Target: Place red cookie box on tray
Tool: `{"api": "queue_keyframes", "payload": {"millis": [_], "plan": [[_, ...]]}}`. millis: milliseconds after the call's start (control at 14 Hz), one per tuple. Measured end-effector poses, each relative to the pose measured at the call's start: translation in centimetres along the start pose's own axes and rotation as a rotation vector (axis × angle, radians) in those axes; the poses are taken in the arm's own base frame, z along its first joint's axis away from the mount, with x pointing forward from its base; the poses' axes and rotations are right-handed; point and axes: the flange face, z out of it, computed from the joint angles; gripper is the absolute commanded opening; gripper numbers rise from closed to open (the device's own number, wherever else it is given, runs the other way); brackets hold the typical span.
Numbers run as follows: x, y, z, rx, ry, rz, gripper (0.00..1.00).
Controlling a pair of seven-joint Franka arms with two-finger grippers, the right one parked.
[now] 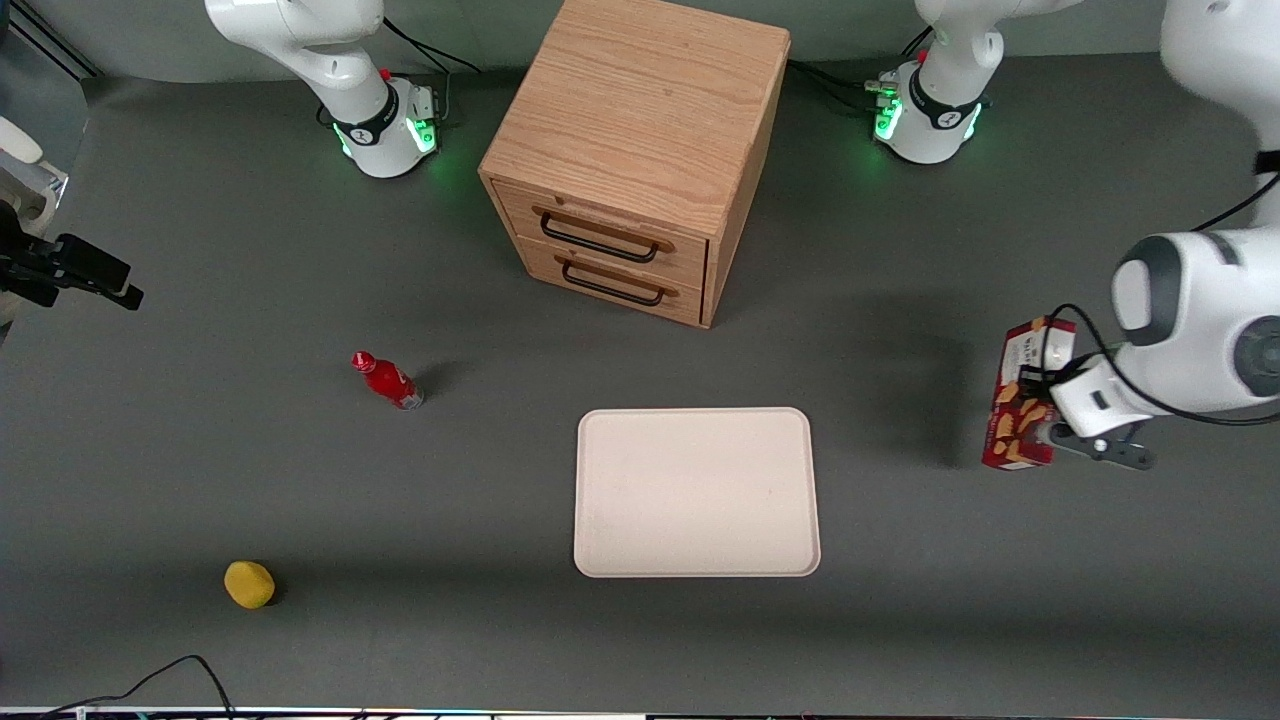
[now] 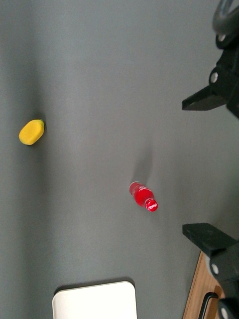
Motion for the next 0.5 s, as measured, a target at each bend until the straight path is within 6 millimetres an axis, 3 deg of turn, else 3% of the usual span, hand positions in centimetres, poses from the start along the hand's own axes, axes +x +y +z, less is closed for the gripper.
{"api": "queue_keyframes", "payload": {"millis": [143, 214, 357, 500], "plan": [[0.7, 3.9, -6.2, -0.025, 0.036, -0.109, 0.0], [1.2, 7.0, -8.1, -0.043, 0.057, -0.166, 0.0], [2.0, 13.8, -9.1, -0.074, 0.067, -0.248, 0.0], [3.3, 20.4, -7.7, -0.113, 0.081, -0.301, 0.0]]}}
